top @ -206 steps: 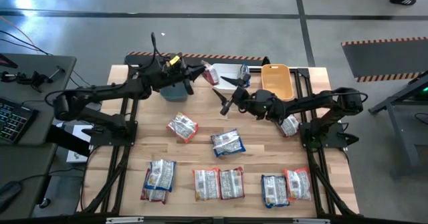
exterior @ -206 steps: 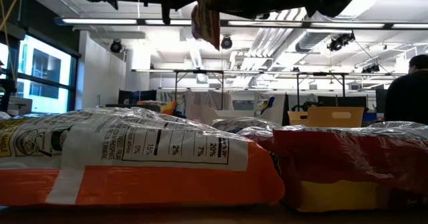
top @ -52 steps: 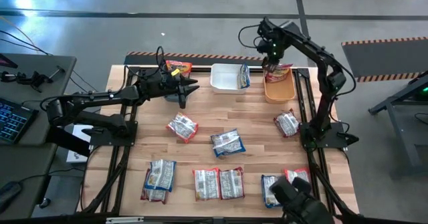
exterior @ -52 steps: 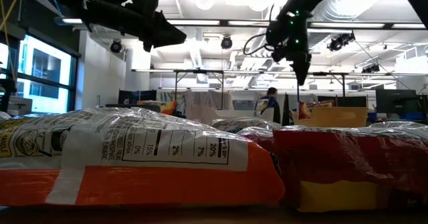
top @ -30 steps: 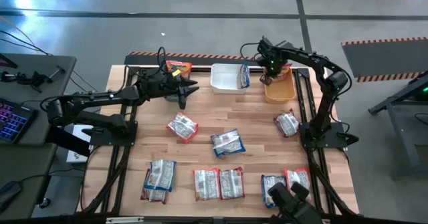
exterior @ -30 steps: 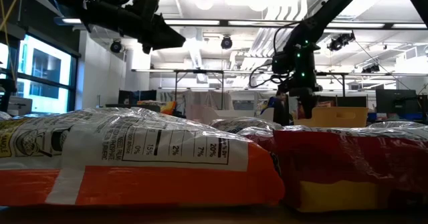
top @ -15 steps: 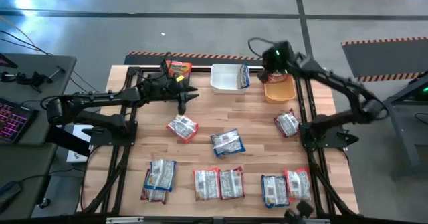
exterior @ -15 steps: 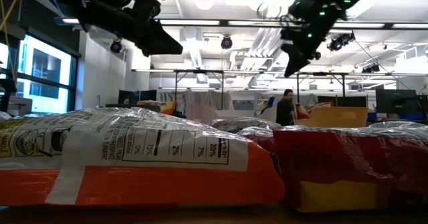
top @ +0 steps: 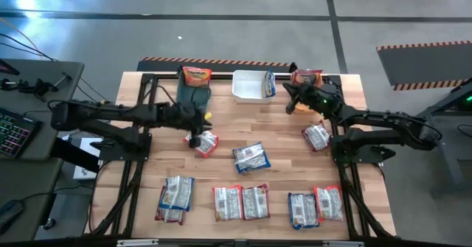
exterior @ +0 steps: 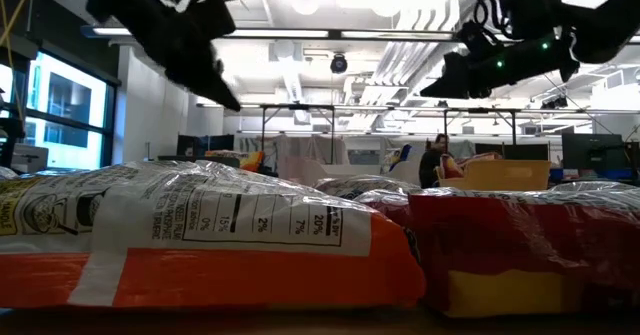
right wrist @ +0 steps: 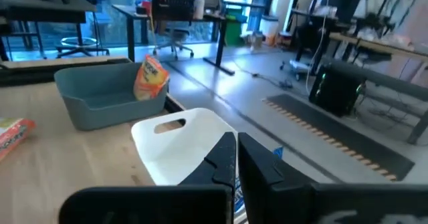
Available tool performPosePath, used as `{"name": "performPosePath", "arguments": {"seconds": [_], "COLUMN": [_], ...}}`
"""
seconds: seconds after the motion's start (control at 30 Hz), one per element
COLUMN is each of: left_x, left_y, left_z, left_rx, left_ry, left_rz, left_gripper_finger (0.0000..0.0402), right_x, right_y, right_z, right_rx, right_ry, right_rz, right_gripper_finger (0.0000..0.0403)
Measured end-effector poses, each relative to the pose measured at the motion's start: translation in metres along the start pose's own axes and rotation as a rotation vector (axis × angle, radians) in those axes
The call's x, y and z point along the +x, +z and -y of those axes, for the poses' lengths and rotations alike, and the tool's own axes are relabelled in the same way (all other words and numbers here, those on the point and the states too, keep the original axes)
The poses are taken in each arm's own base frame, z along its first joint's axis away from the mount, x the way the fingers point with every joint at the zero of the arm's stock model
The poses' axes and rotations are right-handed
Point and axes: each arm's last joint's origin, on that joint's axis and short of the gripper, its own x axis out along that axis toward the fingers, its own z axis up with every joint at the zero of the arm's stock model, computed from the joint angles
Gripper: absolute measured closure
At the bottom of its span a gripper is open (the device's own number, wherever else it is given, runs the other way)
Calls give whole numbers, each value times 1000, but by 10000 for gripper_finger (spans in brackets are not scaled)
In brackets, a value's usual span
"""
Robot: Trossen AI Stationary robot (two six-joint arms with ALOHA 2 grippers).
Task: Sort Maruchan noodles
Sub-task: Put the bottom left blue noodle pack into the white bin
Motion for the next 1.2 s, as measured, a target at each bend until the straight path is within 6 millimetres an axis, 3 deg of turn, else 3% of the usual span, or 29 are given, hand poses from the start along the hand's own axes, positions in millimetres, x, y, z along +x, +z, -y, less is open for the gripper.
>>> {"name": "performPosePath", "arguments": {"seconds": [0.2, 0.37, 0.63, 0.9, 1.2], "left_x": [-19, -45, -87, -86, -70], "left_y": [8, 5, 4, 1, 7], "left_z": [40, 80, 131, 185, 269], "left_rx": [47, 85, -17, -85, -74], "left_ry": [-43, -136, -119, -84, -123], "left_rz": [-114, -249, -348, -690, -835], "left_gripper_finger": [374, 382, 377, 309, 237], "right_x": [1, 2, 2, 2, 2], "right_y": [7, 12, 15, 12, 11], "right_z": [0, 1, 0, -2, -2], "right_rx": [-11, -15, -17, -10, 7], "right_ry": [-2, 14, 56, 84, 99], "right_rz": [33, 64, 94, 63, 59], "right_gripper_finger": [403, 403, 403, 402, 402]}}
